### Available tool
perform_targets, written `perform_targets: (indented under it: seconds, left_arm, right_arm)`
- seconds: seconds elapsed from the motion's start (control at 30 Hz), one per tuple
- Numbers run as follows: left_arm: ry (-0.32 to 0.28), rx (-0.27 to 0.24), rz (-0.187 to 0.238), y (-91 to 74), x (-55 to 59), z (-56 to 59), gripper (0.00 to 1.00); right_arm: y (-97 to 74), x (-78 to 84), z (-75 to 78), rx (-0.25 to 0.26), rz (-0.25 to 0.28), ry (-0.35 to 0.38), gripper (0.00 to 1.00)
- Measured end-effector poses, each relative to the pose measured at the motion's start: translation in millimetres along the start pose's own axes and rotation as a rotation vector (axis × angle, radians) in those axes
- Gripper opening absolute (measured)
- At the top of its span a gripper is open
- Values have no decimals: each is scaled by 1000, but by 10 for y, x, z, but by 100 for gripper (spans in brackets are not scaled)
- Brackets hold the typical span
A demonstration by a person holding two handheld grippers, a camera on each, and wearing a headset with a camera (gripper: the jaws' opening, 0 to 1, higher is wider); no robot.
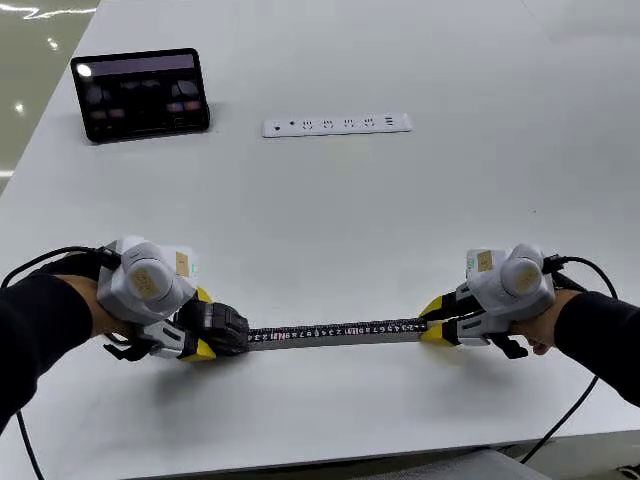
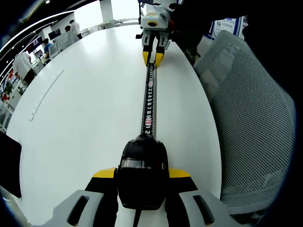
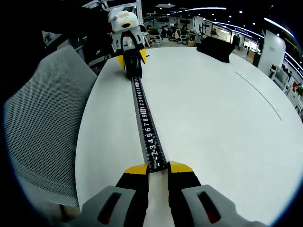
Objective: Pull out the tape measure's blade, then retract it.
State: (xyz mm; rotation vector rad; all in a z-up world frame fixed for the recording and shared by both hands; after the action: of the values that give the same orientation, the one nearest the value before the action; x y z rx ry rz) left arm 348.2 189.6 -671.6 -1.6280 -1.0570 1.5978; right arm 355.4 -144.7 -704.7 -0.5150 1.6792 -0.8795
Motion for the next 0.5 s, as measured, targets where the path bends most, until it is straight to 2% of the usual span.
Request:
perform_targets:
  seconds: [0.03,0.13,0.17,0.2,0.23,0.27,0.33,0.37,0.47,0.5]
  left_arm:
    - [-10,-1,13,5,2,-18,34]
    - [-25,-8,40,1,4,-5,35]
    - [-58,-19,57,-10,7,-3,35]
    - [-78,-34,55,-20,27,-12,36]
    - [-87,-54,66,-30,37,-30,39]
    - [-124,-88,84,-53,65,-61,44]
    - [-205,-124,107,-89,109,-93,53]
    - [-259,-164,117,-127,148,-130,61]
    - [-342,-197,138,-201,237,-156,75]
    - [-370,-216,148,-238,274,-162,77]
  right_arm:
    - [-4,1,-18,-24,-10,25,10]
    - [2,-15,8,-22,-19,4,11]
    - [-21,-5,34,-1,-36,16,11]
    - [-32,-7,44,6,-36,36,11]
    - [-42,-25,41,3,-18,32,12]
    - [-58,-39,42,18,-4,36,14]
    - [-72,-60,50,43,10,47,19]
    - [-82,-76,45,52,26,59,21]
    - [-116,-101,16,69,58,71,27]
    - [-134,-109,8,77,69,76,29]
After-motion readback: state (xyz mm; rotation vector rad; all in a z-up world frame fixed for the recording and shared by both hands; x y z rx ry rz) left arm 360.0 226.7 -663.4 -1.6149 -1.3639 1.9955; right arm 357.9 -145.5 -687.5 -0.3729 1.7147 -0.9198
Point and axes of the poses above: the centre of the closed fingertips' face, and the gripper's own axes: y roughly forward along the fingers, z roughly to its right, x roughly out of its underside, the point moved 7 cm from there along -y, roughly backward along the fingers, and after that the axes turned 5 degrees about y, right-handed, at the moved point
